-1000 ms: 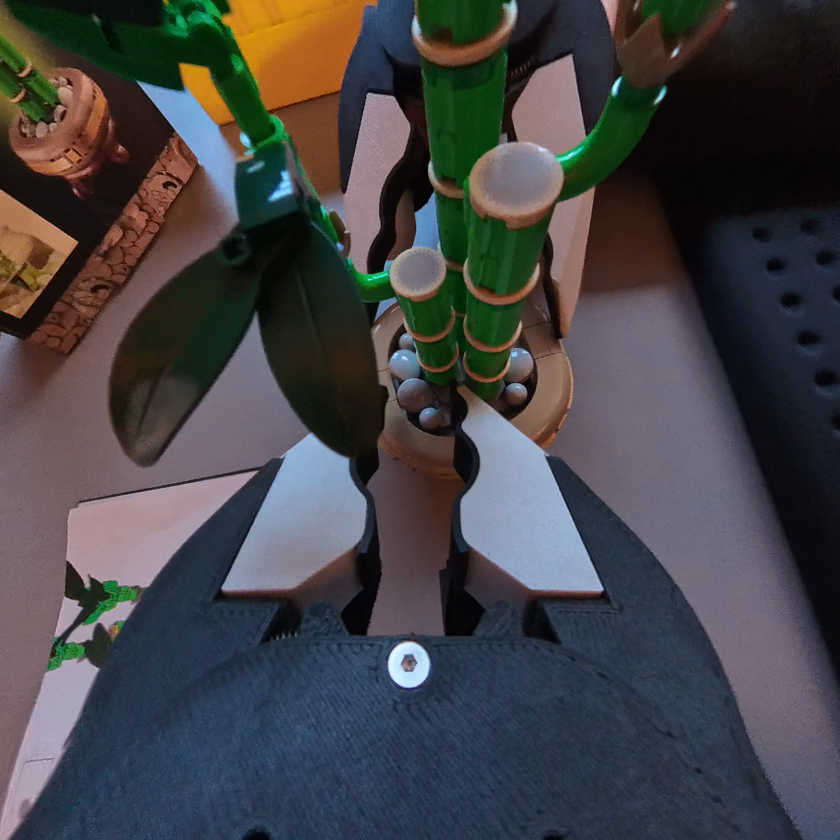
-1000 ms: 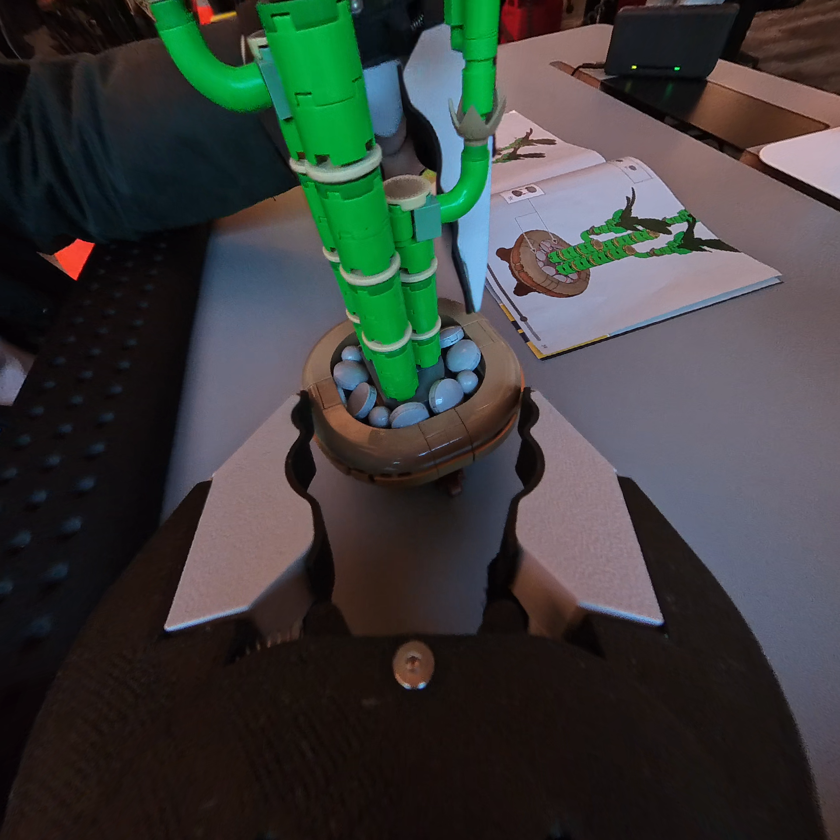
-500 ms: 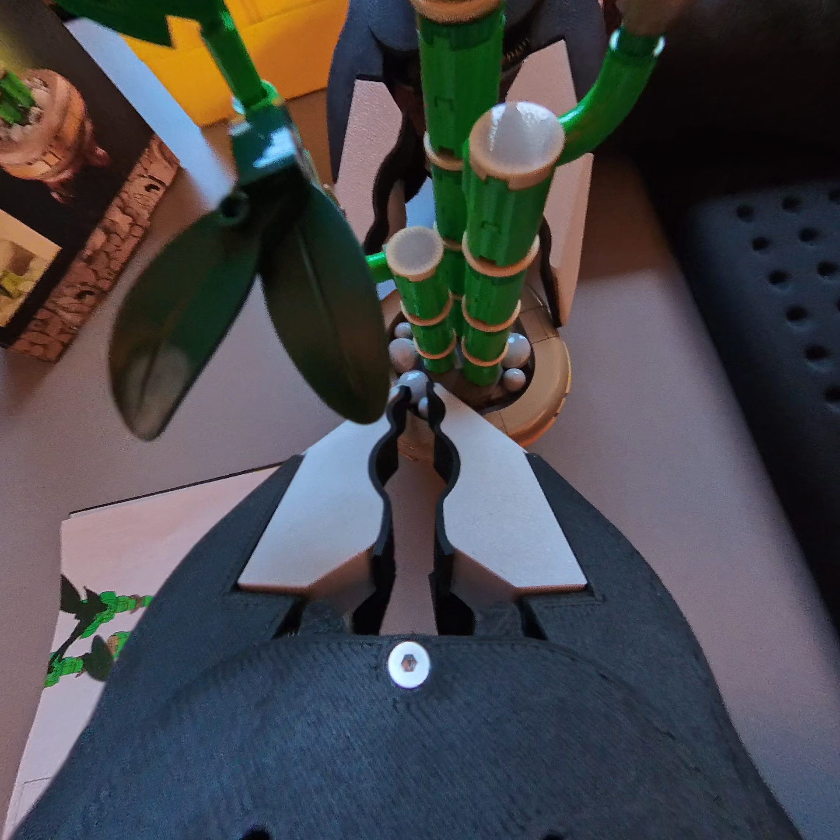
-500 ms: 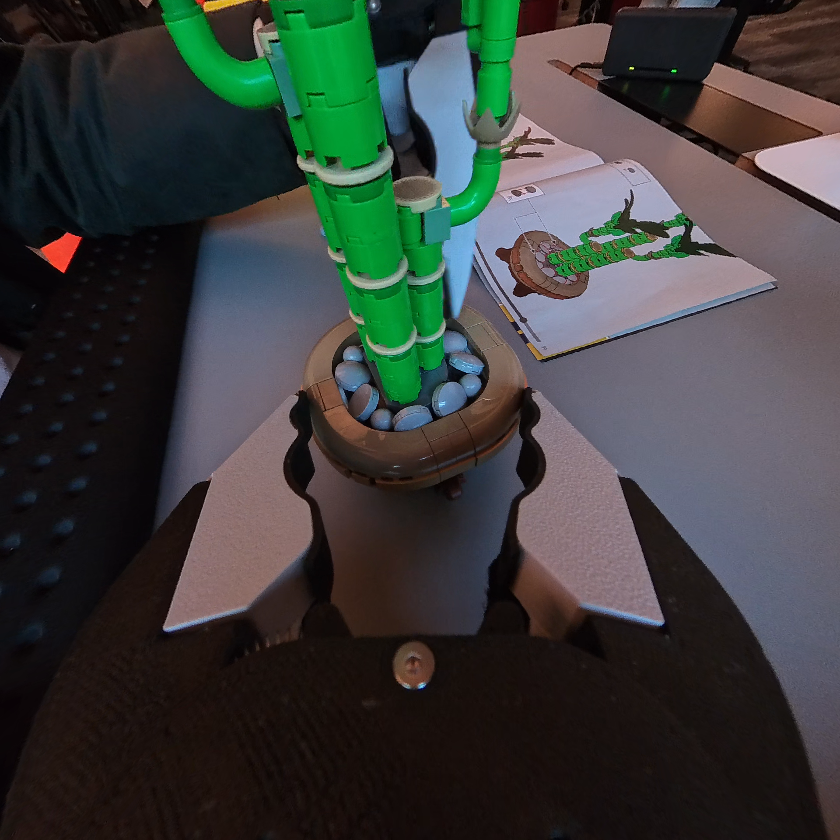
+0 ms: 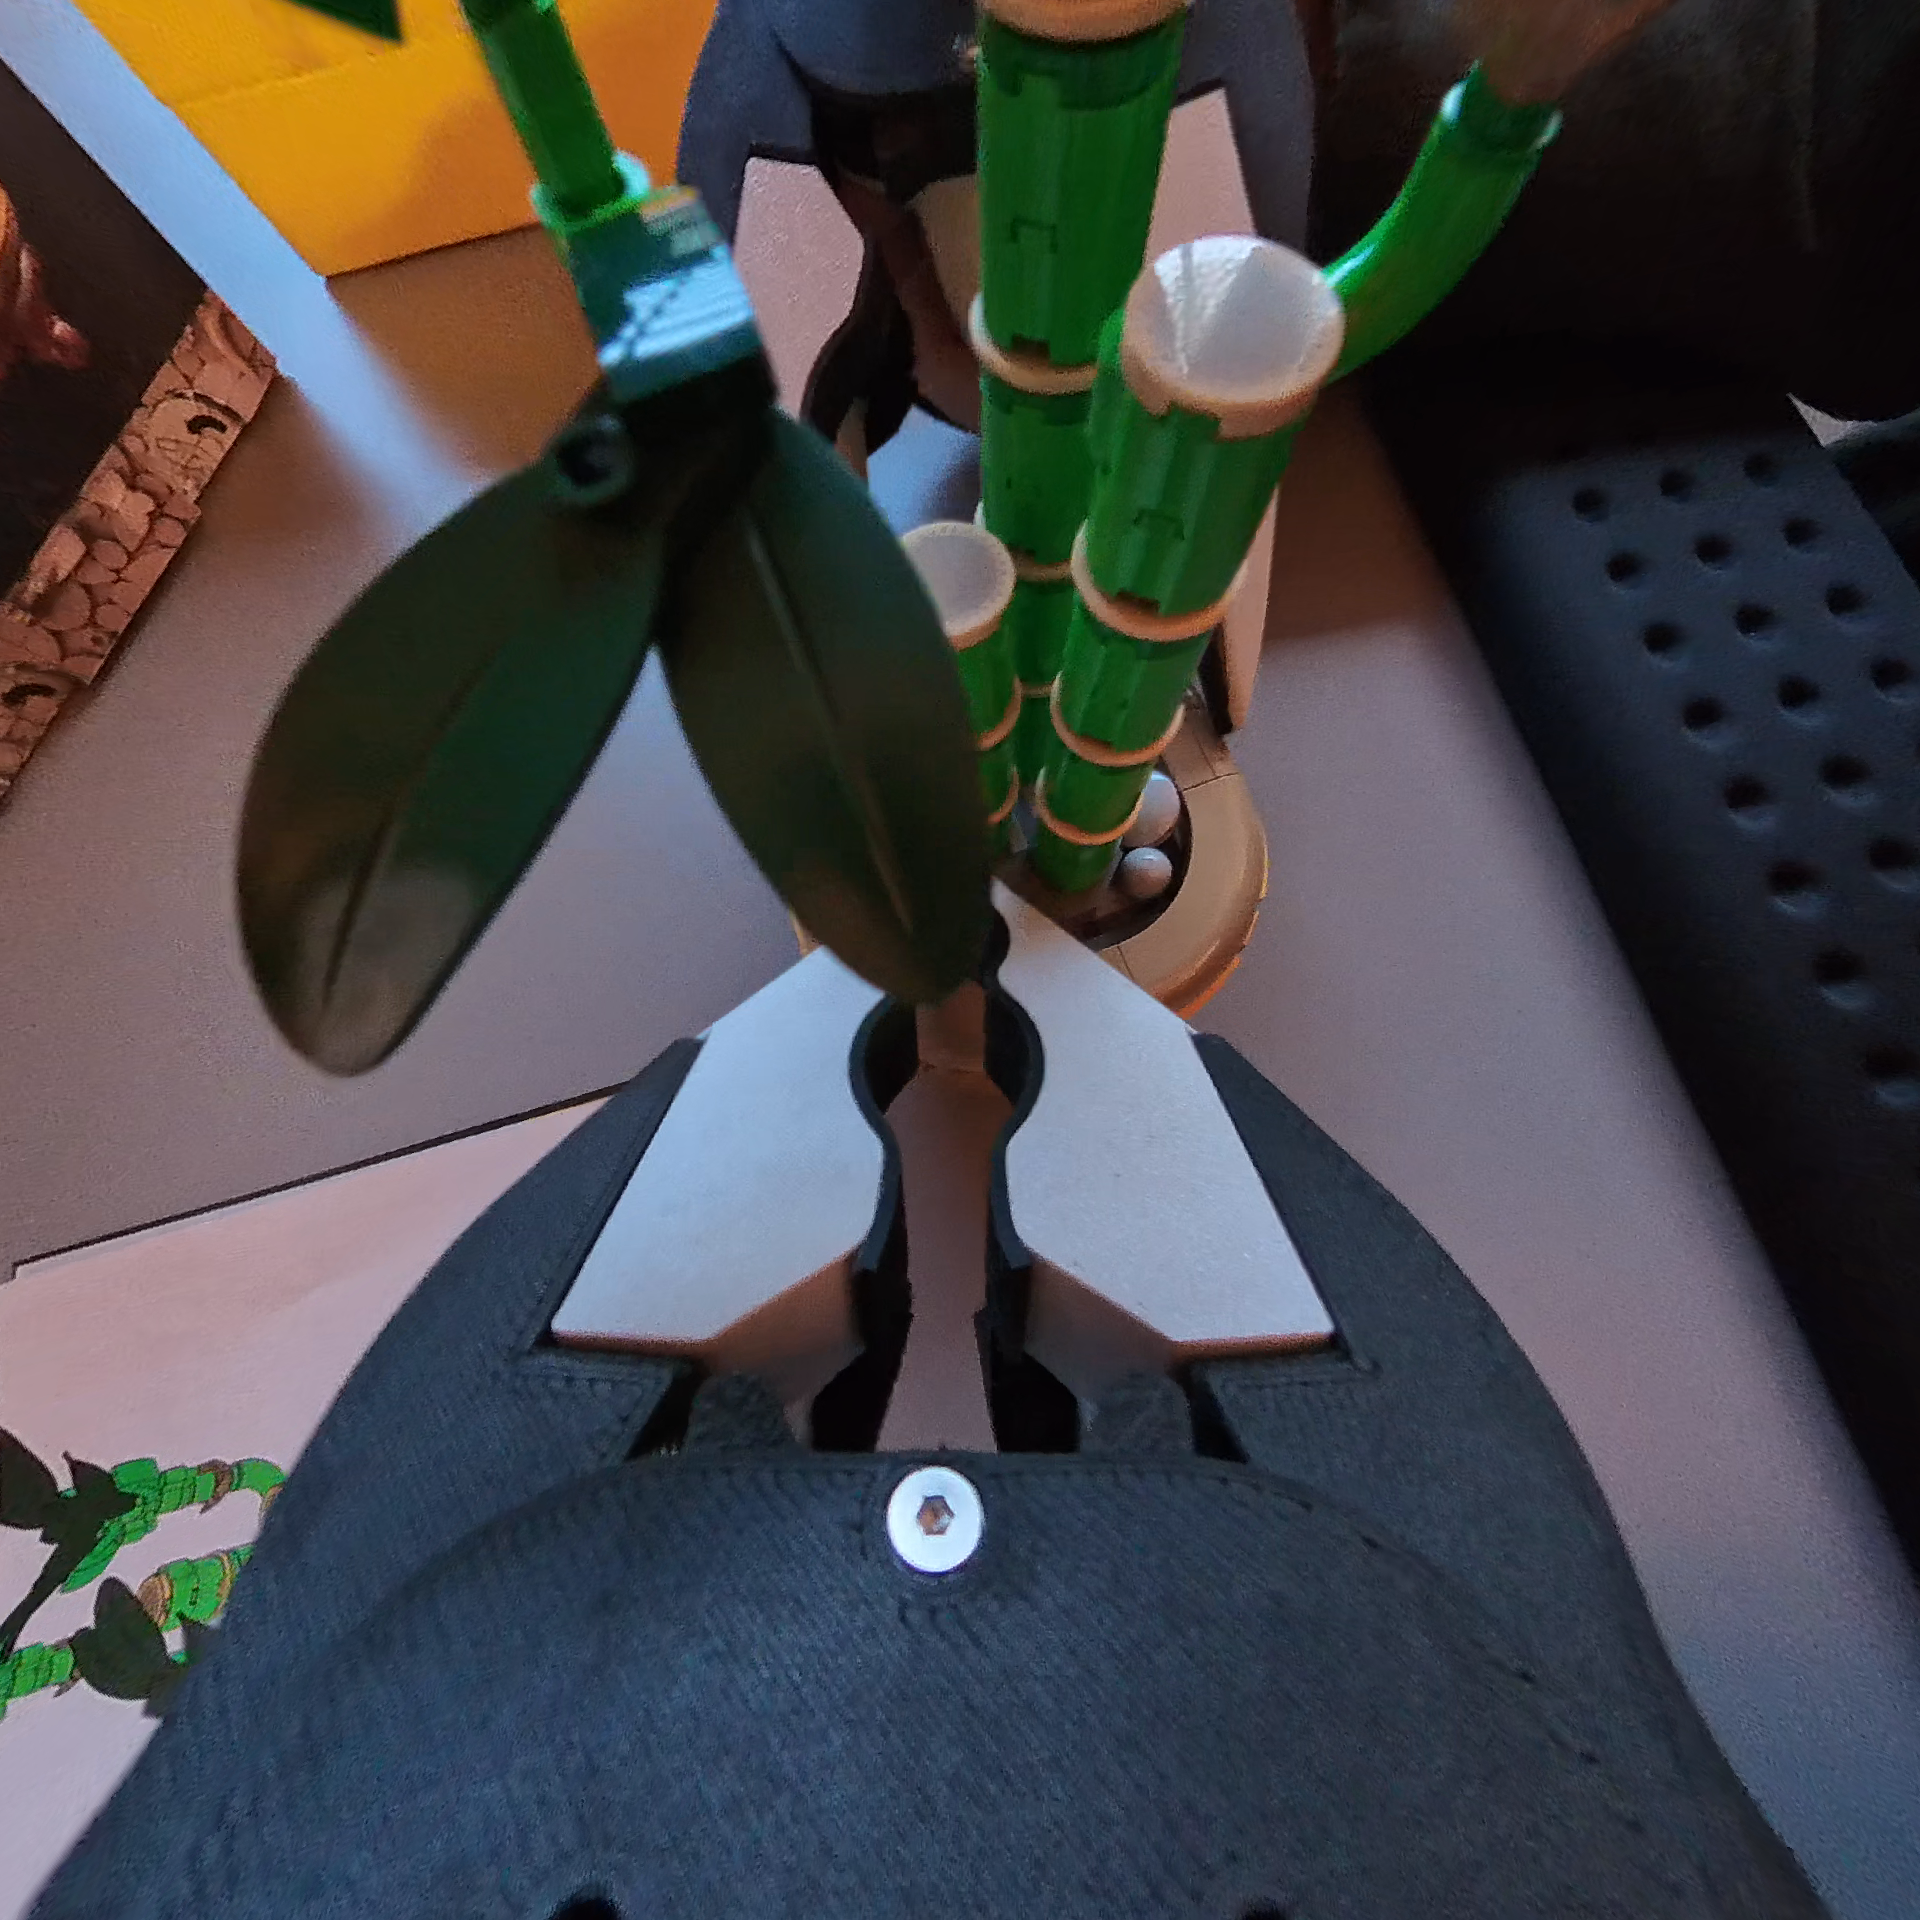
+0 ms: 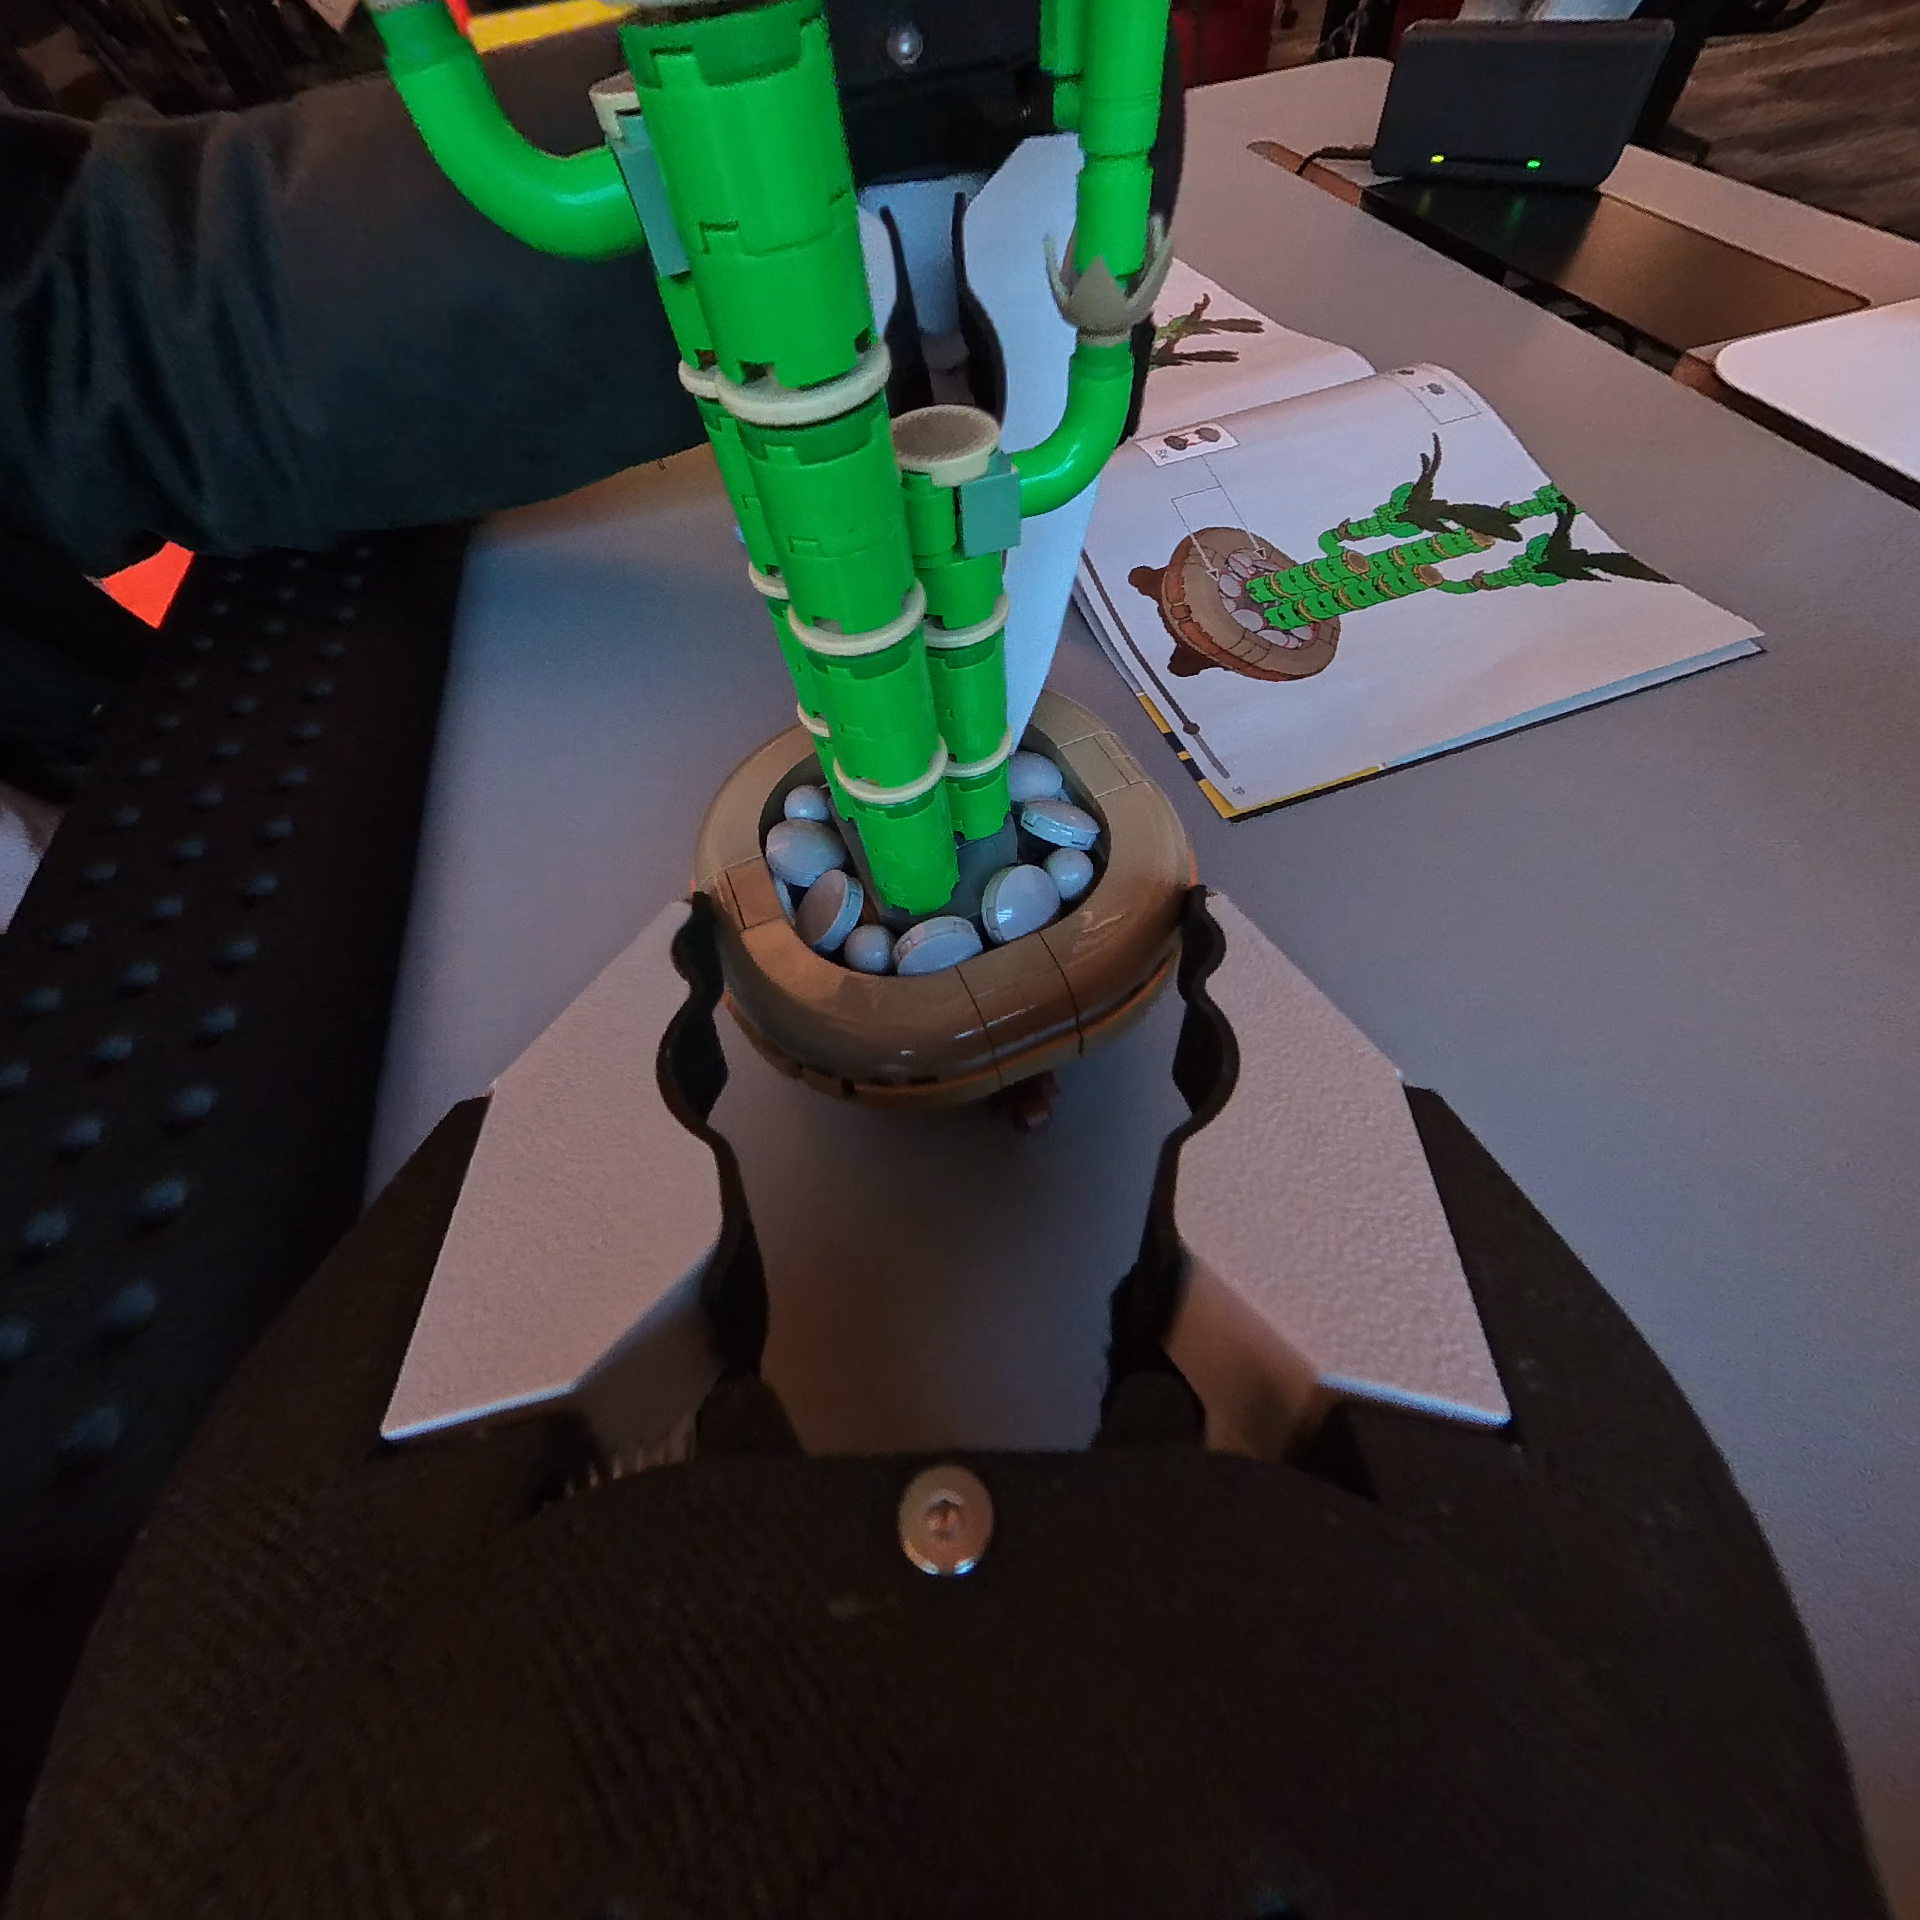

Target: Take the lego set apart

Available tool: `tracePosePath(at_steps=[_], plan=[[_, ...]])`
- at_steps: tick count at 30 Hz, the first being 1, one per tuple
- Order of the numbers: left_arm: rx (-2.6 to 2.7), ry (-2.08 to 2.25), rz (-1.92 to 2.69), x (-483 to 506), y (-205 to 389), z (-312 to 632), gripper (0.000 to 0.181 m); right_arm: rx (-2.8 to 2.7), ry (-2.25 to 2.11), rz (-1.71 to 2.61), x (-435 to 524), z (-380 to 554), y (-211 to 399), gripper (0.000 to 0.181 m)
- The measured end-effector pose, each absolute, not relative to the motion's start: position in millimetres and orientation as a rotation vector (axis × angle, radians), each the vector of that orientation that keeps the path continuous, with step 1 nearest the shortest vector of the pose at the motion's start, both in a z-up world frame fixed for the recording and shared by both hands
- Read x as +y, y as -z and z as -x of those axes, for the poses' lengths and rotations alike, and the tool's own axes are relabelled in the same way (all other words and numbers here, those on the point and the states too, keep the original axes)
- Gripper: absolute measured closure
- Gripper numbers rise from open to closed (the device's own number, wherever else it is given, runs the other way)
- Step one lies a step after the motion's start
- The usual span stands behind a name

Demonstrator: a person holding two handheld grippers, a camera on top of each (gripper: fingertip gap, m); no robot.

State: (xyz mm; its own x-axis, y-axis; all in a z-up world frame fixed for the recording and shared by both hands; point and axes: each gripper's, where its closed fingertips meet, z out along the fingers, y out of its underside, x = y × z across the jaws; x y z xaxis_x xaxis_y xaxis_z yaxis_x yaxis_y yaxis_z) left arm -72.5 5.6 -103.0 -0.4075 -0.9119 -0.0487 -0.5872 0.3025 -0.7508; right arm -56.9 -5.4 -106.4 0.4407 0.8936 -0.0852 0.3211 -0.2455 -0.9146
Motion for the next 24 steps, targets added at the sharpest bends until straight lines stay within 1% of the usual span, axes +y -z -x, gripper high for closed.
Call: tracePosePath(at_steps=[2,6,8,10,12,16,18,20,24], plan=[[2.084,0.919,1.346,7.5,104.2,73.2,0.181,-0.995,-0.794,1.795,-5.8,50.1,99.3,0.102],[2.050,0.946,1.375,7.5,102.0,77.2,0.175,-0.783,-0.748,1.920,-5.9,32.4,84.3,0.140],[2.036,0.925,1.378,10.1,98.5,81.2,0.174,-0.722,-0.657,1.974,-10.3,30.0,84.8,0.147],[2.018,0.921,1.373,10.9,92.3,84.1,0.173,-0.713,-0.556,2.019,-13.8,32.1,90.5,0.149],[1.998,0.914,1.376,12.2,86.2,86.8,0.173,-0.680,-0.521,2.063,-15.3,36.6,94.4,0.156],[1.973,0.868,1.388,13.1,77.6,95.9,0.173,-0.630,-0.501,2.069,-13.6,40.7,95.3,0.174],[1.961,0.852,1.390,11.6,72.6,100.9,0.173,-0.639,-0.474,2.096,-14.4,40.4,99.4,0.175],[1.942,0.838,1.405,10.7,69.0,105.7,0.173,-0.642,-0.450,2.102,-14.6,43.4,99.2,0.170],[1.947,0.799,1.430,2.7,71.3,120.9,0.172,-0.614,-0.304,2.121,-10.0,37.4,100.3,0.170]])
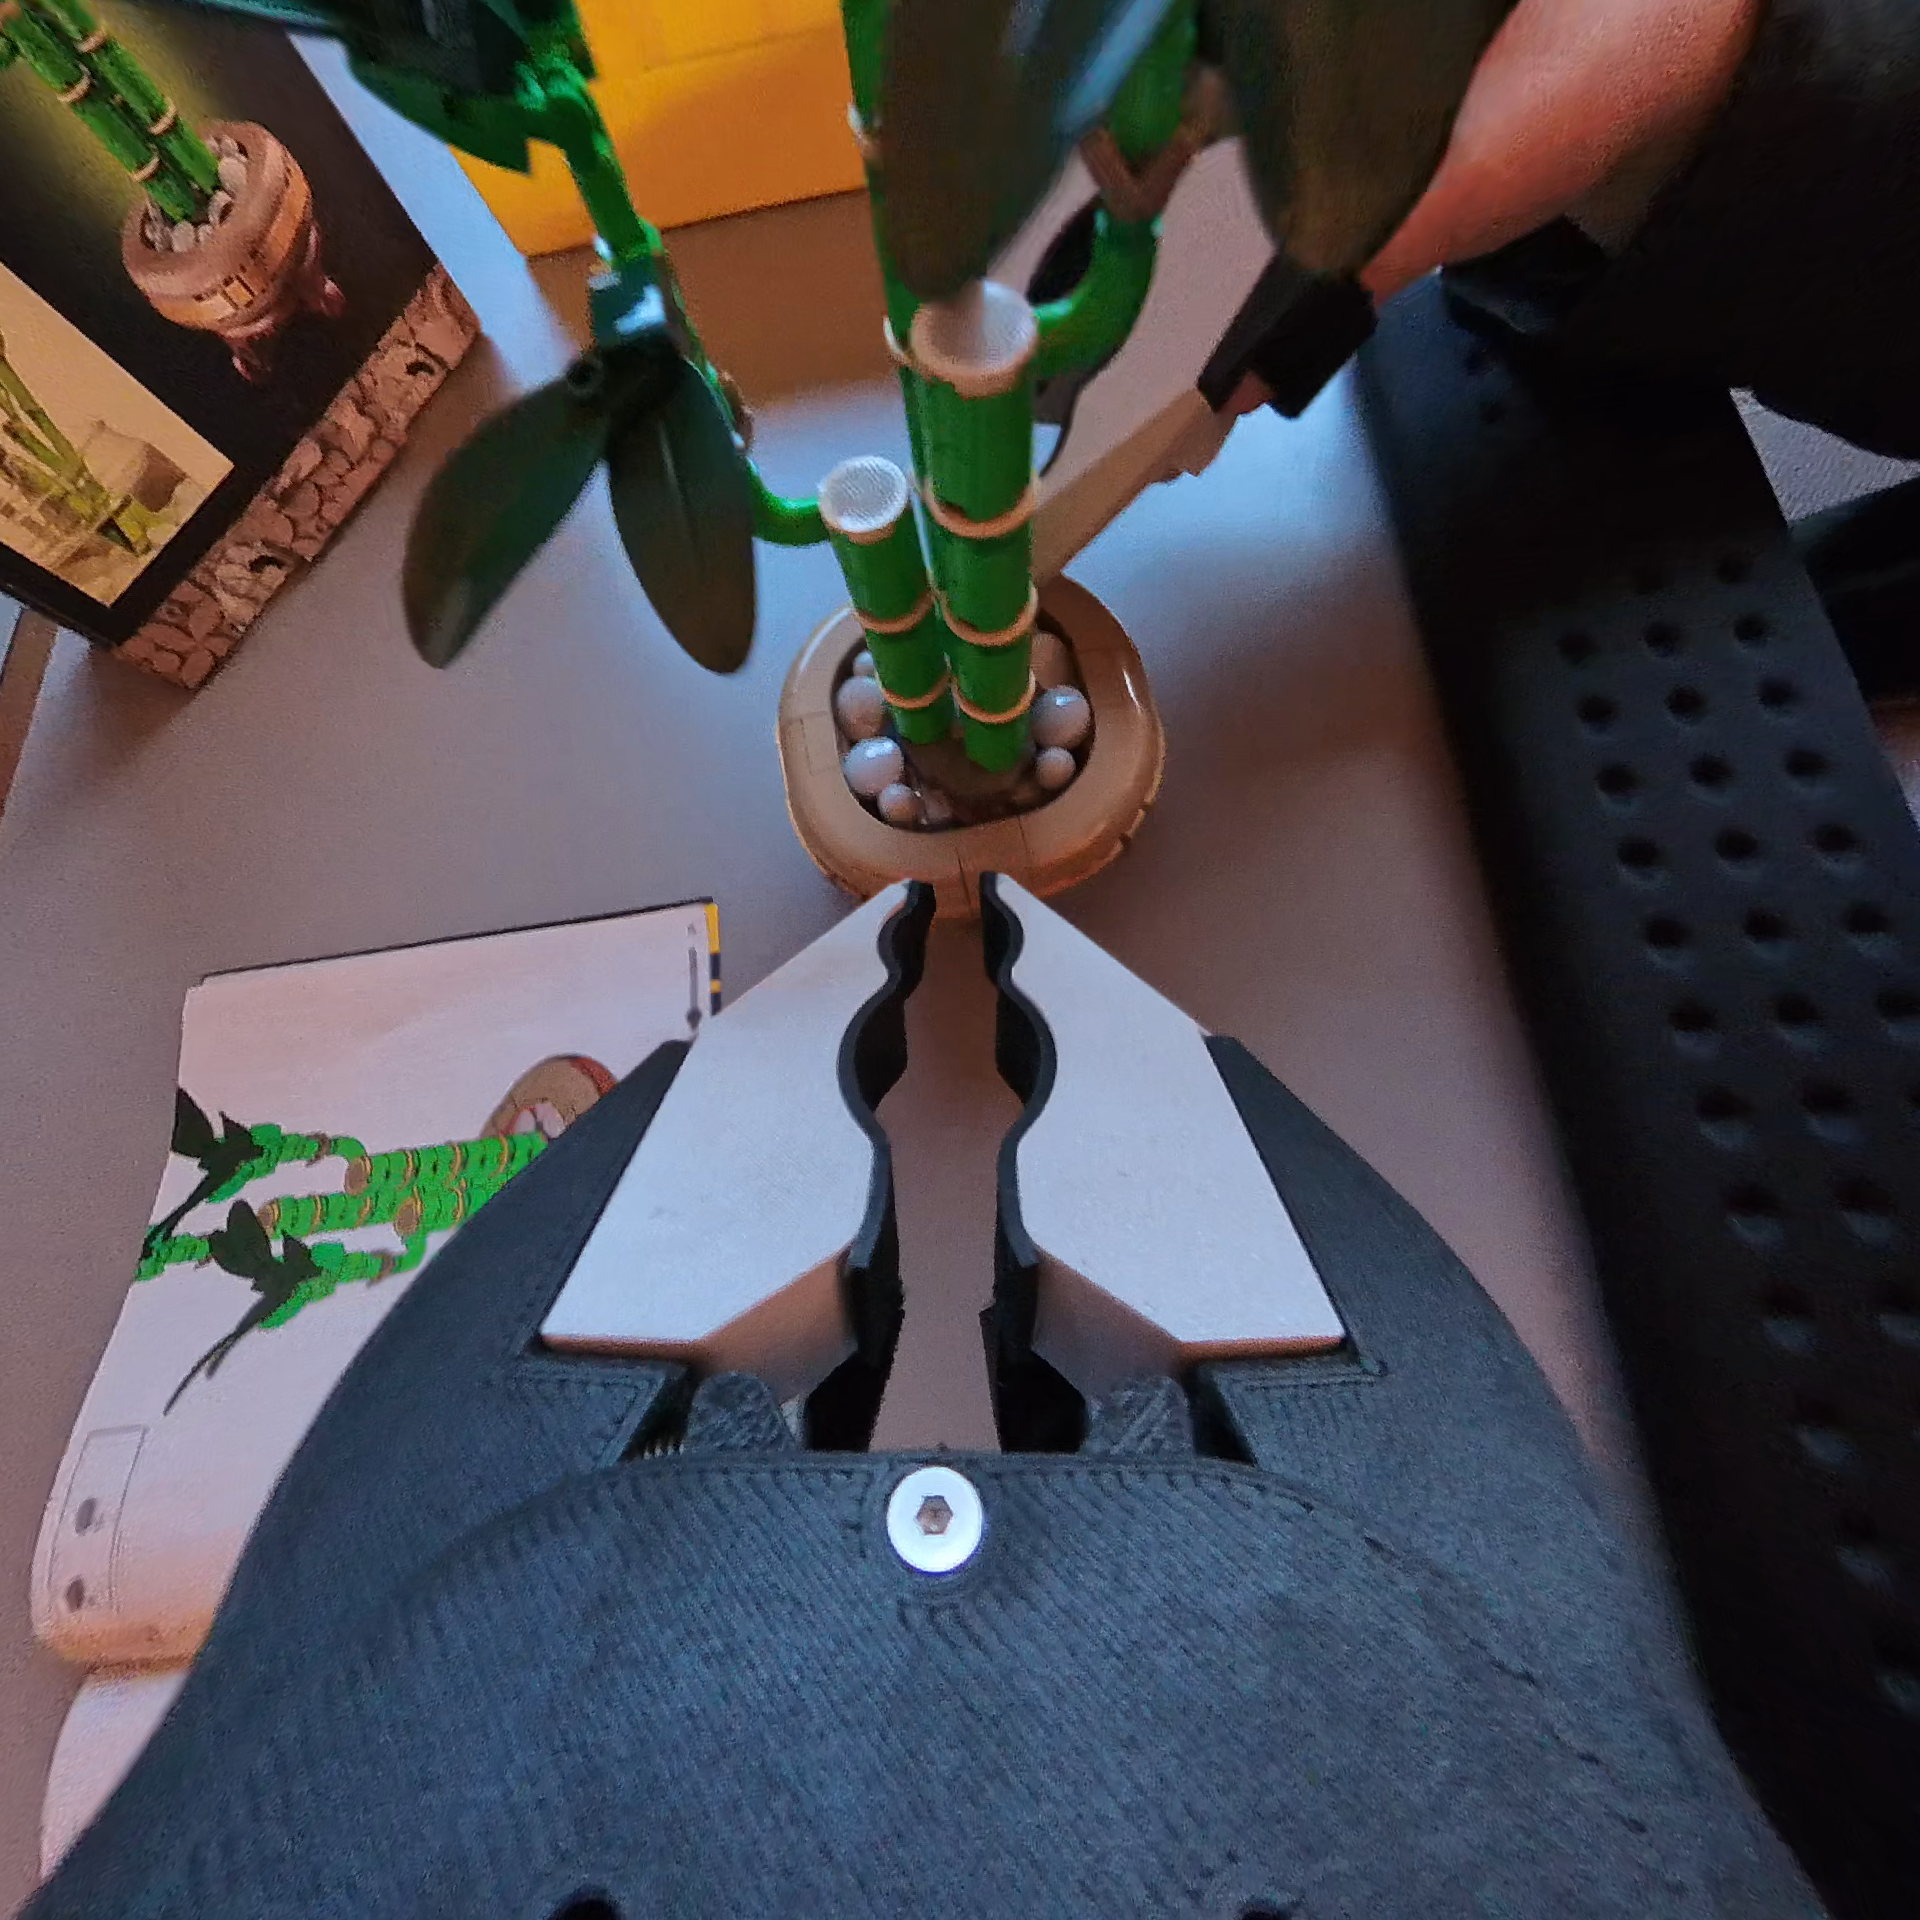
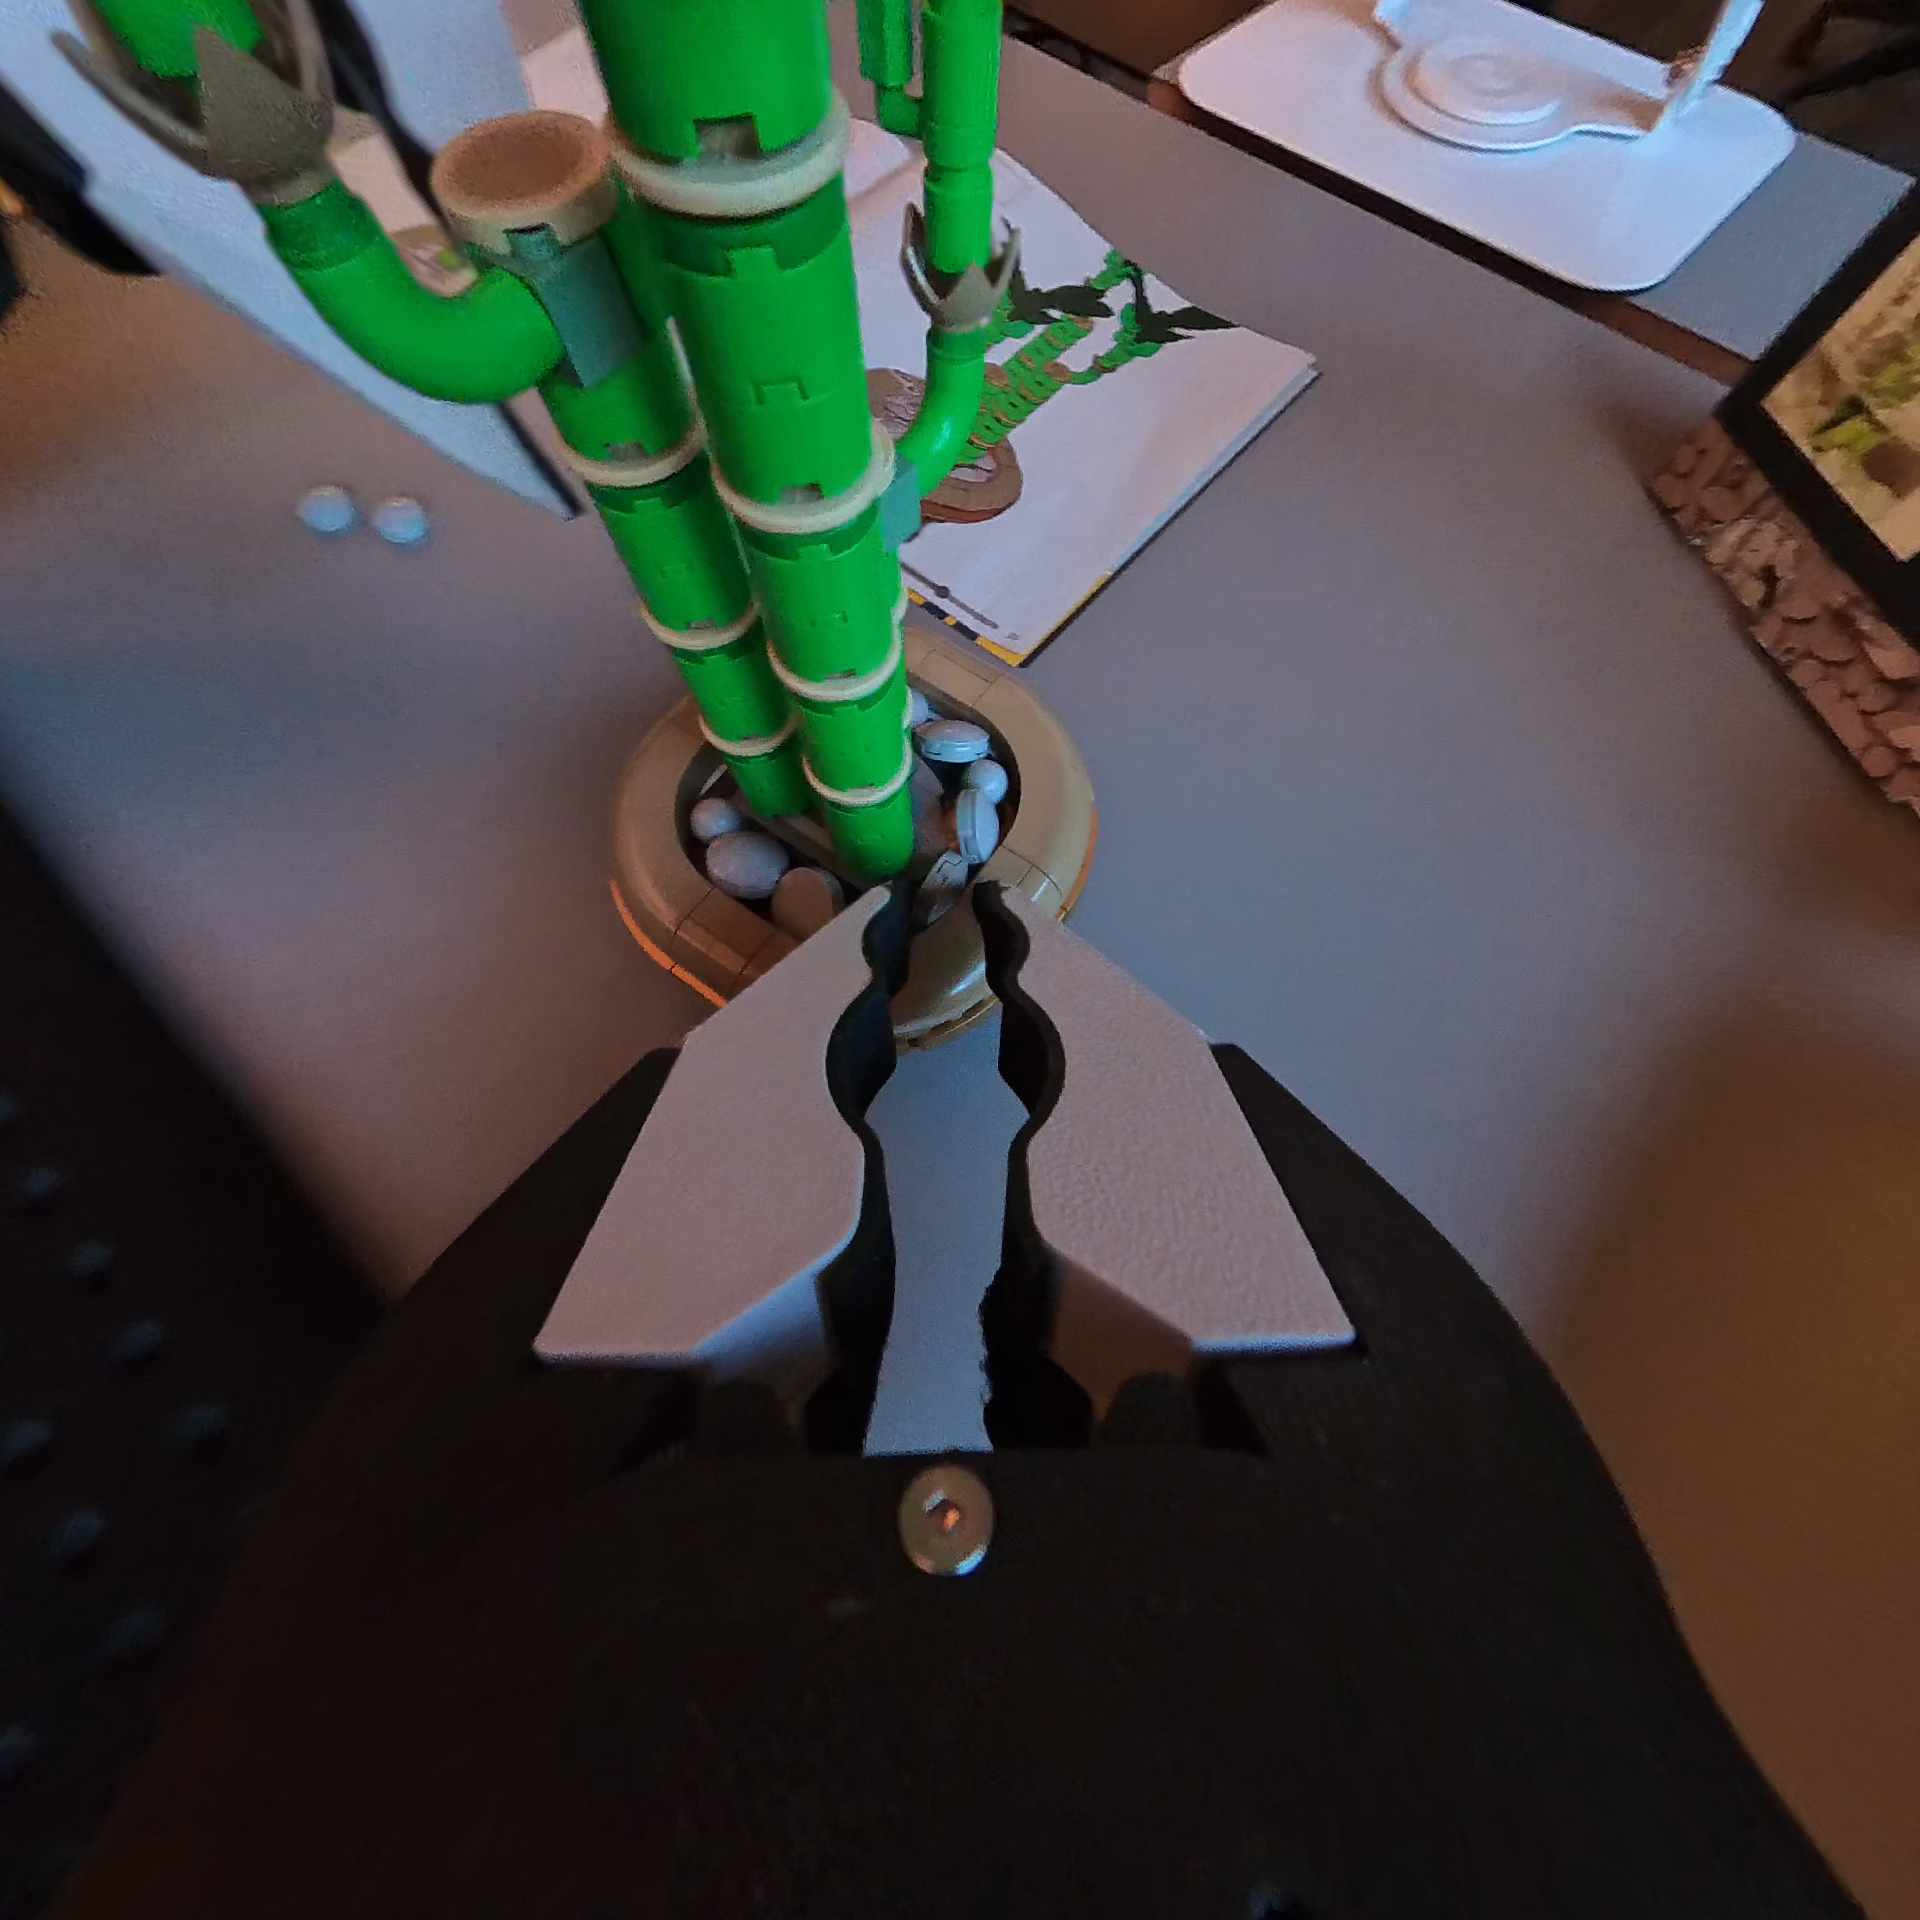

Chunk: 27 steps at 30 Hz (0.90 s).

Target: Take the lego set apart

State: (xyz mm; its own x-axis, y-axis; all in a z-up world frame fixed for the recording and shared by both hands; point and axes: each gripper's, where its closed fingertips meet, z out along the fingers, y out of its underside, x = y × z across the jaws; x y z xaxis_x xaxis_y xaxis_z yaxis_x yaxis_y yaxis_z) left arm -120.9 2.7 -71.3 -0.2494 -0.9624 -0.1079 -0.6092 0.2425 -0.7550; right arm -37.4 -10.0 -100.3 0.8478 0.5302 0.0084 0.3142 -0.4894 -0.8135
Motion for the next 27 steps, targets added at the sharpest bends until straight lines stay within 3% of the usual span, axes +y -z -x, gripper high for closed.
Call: tracePosePath(at_steps=[8,14,21,27], plan=[[1.912,0.748,1.469,-12.6,84.6,161.1,0.172,-0.567,-0.250,2.133,-11.1,37.8,95.9,0.176],[1.769,0.790,1.569,1.7,94.9,195.1,0.172,-0.526,-0.305,1.984,-39.4,32.5,44.0,0.177],[1.405,0.731,1.701,62.8,79.6,234.5,0.169,-0.946,-0.720,1.643,-107.5,168.1,40.1,0.177],[1.142,0.753,1.710,101.6,72.7,245.4,0.165,-1.269,-0.326,1.633,-37.5,250.3,79.1,0.177]])
